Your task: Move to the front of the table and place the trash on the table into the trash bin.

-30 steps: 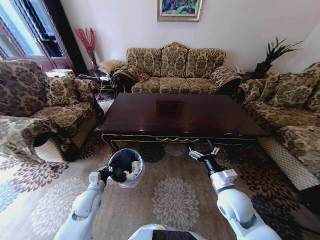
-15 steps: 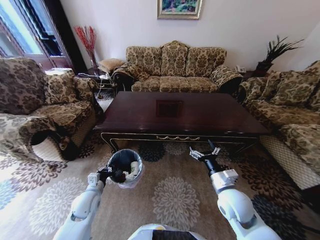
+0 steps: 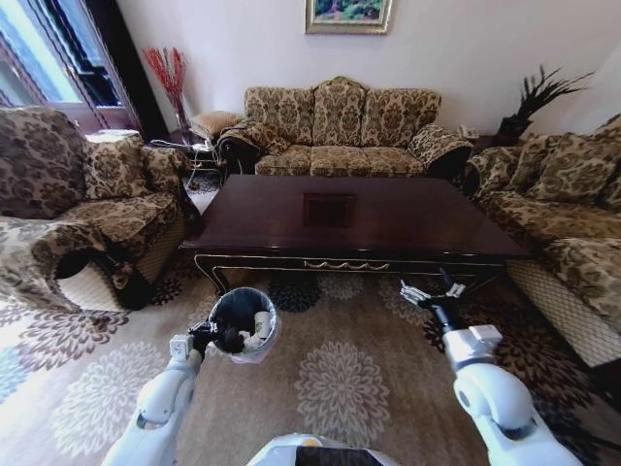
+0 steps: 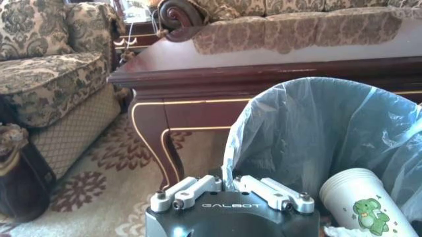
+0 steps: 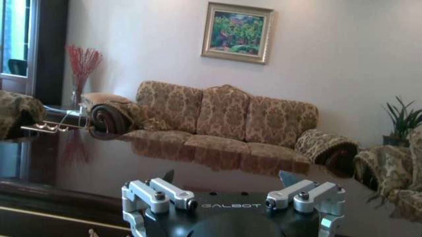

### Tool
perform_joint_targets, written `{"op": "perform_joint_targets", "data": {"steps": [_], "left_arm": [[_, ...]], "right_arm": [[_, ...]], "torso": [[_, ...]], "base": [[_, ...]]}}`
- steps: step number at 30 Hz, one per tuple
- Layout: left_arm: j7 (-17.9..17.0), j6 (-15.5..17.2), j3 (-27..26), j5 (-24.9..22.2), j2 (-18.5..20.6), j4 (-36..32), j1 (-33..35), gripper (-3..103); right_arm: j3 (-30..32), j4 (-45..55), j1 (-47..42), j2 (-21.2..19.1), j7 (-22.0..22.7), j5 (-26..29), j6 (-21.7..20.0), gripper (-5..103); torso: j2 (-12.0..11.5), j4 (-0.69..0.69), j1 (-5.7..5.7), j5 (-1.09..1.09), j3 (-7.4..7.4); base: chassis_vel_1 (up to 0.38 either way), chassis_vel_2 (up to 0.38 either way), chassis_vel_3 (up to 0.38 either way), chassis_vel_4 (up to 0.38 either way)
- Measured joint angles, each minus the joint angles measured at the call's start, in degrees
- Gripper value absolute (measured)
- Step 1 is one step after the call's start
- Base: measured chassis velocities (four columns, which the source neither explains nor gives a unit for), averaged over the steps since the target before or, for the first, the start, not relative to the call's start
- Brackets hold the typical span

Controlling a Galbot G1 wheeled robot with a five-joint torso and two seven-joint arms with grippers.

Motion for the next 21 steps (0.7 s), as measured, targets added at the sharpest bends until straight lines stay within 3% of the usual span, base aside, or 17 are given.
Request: {"op": "perform_joint_targets", "data": {"steps": [4,7,15,21], "left_arm": [[0.1,0.0,0.1,0.2,0.4,-0.1,0.1,3],[0.1,2.7,0.3,0.6,1.1,-0.3,0.2,3],[0.0,6.7,0.4,0.7,2.2,-0.1,-0.2,3],[-0.1,7.2,0.6,0.3,2.3,0.6,-0.9,3]], "right_arm": [[1.9,-0.5,-2.0,3.1,-3.5,-1.2,2.2,100],[2.6,-1.0,-3.4,6.5,-4.7,-2.2,4.7,100],[2.2,-1.3,-3.5,7.8,-4.8,-2.7,6.2,100],[1.6,-1.3,-3.3,7.9,-4.6,-2.8,6.3,100]], "torso": [[-0.9,0.0,-0.37,0.0,-0.49],[-1.9,0.0,-0.79,-0.01,-1.08],[-3.7,0.02,-1.52,-0.01,-2.17],[-4.9,0.0,-2.01,-0.01,-2.82]], "base": [[0.0,0.0,0.0,0.0],[0.0,0.0,0.0,0.0],[0.0,0.0,0.0,0.0],[0.0,0.0,0.0,0.0]]}}
